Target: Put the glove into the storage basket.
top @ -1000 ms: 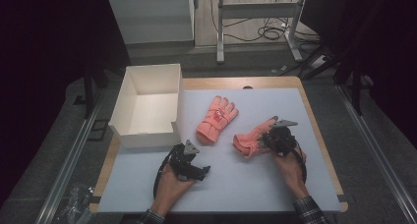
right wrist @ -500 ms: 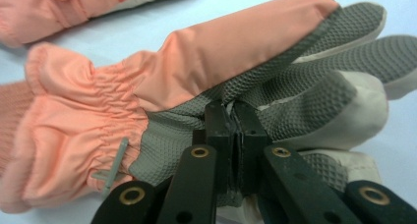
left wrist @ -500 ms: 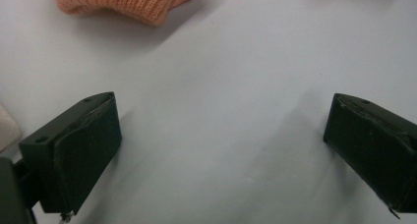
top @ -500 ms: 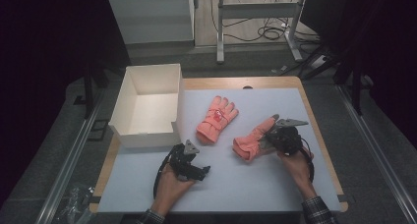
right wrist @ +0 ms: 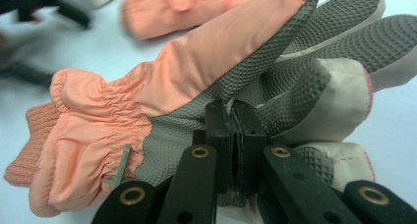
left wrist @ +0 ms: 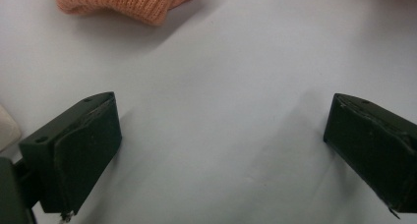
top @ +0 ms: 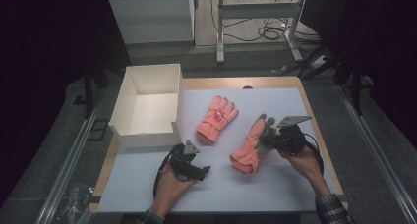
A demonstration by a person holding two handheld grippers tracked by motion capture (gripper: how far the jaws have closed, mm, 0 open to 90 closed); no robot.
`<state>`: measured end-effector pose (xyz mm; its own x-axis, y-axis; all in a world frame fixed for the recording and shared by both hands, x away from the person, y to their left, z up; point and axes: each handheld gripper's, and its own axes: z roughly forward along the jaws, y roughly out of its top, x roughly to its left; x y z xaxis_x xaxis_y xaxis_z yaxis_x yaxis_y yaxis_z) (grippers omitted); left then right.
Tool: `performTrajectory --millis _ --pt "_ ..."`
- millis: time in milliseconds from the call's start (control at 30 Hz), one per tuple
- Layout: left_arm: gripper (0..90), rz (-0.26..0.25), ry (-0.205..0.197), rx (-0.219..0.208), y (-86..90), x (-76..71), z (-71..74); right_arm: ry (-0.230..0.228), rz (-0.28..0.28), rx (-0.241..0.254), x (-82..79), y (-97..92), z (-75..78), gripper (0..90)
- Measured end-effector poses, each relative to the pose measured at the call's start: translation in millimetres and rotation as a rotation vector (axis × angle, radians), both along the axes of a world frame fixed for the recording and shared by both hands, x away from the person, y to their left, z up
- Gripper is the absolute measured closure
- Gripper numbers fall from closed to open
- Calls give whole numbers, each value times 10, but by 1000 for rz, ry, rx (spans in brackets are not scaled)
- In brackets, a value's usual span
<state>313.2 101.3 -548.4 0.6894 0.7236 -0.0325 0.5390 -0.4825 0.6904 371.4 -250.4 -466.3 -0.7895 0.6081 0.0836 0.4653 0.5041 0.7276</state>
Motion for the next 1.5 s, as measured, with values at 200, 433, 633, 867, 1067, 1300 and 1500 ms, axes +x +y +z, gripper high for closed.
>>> performTrajectory --millis 200,433,633,867,1067,1300,1500 --pt "9 0 -1 -1 0 0 0 16 148 -21 -7 113 -28 868" --pt "10 2 2 -2 -1 -2 -1 5 147 -90 58 285 -264 752" --pt "10 2 0 -2 -2 -2 -2 -47 59 -56 29 183 -156 681" --pt "10 2 0 -2 -2 -2 -2 -55 -85 -8 -58 -194 -120 843" --pt "10 2 1 -2 -2 -2 -1 11 -140 -31 -55 -316 -400 882" --pt "10 2 1 -2 -2 -2 -1 12 -170 -48 57 -183 -488 872" --pt "9 1 0 -2 -1 -2 -1 18 -180 -40 166 -78 -510 856"
